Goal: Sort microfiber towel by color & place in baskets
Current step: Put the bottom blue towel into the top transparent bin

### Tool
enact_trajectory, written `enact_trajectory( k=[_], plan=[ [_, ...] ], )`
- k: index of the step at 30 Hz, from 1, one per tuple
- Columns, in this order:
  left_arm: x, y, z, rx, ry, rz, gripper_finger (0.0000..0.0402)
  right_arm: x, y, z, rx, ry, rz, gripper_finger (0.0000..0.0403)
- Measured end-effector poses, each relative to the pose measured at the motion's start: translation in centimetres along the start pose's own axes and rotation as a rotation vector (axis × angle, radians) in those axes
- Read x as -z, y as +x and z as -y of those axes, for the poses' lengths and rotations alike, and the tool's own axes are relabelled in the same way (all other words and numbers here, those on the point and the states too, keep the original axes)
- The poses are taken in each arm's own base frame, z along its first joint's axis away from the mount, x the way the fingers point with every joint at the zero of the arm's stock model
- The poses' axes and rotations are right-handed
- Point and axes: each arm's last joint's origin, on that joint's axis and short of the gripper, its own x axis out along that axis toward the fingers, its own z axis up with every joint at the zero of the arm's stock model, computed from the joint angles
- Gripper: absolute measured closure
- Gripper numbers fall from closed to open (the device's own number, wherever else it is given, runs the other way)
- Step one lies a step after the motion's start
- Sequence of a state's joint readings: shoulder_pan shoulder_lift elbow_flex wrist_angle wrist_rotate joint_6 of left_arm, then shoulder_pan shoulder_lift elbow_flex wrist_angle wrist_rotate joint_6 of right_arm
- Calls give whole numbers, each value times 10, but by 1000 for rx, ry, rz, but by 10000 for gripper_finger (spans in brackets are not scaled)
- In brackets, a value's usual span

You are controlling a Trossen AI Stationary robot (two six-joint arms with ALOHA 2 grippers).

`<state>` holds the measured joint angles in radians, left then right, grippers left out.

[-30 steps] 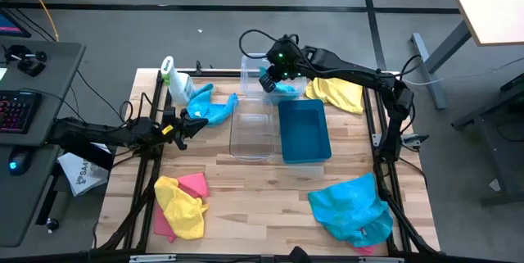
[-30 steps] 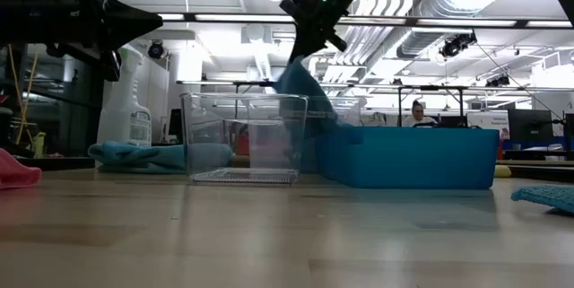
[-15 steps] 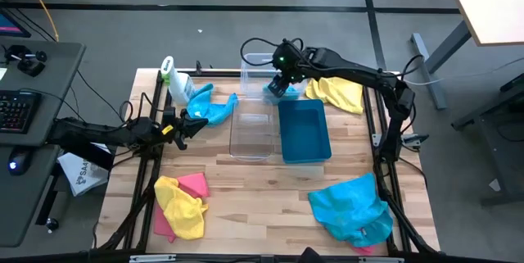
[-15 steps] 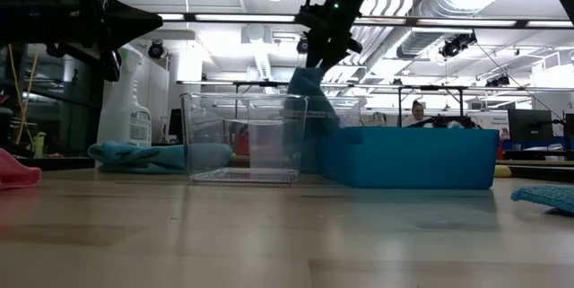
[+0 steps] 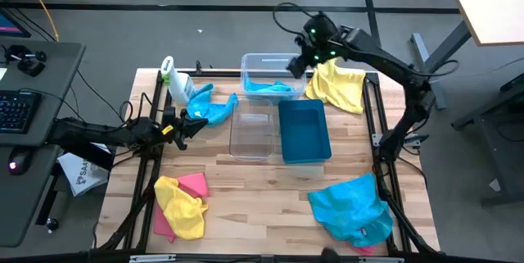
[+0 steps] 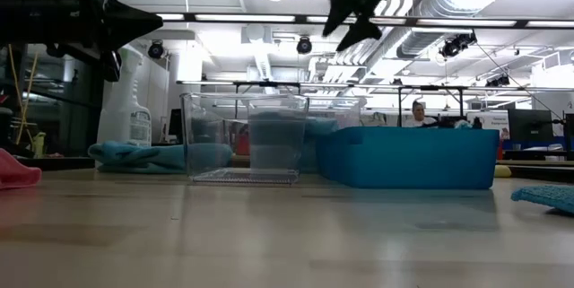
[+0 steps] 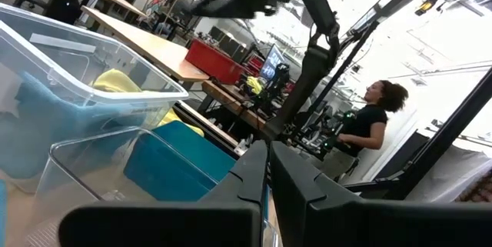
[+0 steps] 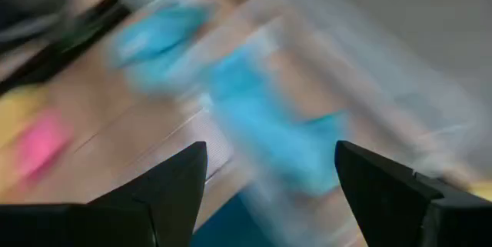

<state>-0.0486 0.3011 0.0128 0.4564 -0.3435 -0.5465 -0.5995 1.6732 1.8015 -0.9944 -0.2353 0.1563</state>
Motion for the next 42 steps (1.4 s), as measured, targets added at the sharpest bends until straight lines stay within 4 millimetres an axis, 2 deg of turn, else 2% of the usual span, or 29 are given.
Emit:
enact_trajectory(
  k=[4,9,13,16,19,22,25,28,33,42],
  plan=[
    [0,0,0,0,0,0,394,29,-21,-27,-261,-36,-233,121],
    [0,0,0,0,0,0,394,75,-54,-80,-342,-147,-486,121],
    [0,0,0,0,0,0,394,106,-78,-121,-222,-198,-530,121],
    [0,0,0,0,0,0,394,130,-85,-145,-89,-205,-512,121],
    [0,0,0,0,0,0,394,166,-74,-158,5,-143,-604,121],
    [0,0,0,0,0,0,394,215,-52,-163,69,-86,-789,121],
    [0,0,0,0,0,0,394,261,-28,-170,-9,-13,-941,121],
    [0,0,0,-2,1,-3,394,294,-9,-186,-173,65,-1006,121],
    [0,0,0,-2,2,-4,394,326,1,-212,-329,125,-1016,121],
    [2,0,-1,-10,7,-16,394,363,22,-226,-218,77,-1076,121]
  ],
)
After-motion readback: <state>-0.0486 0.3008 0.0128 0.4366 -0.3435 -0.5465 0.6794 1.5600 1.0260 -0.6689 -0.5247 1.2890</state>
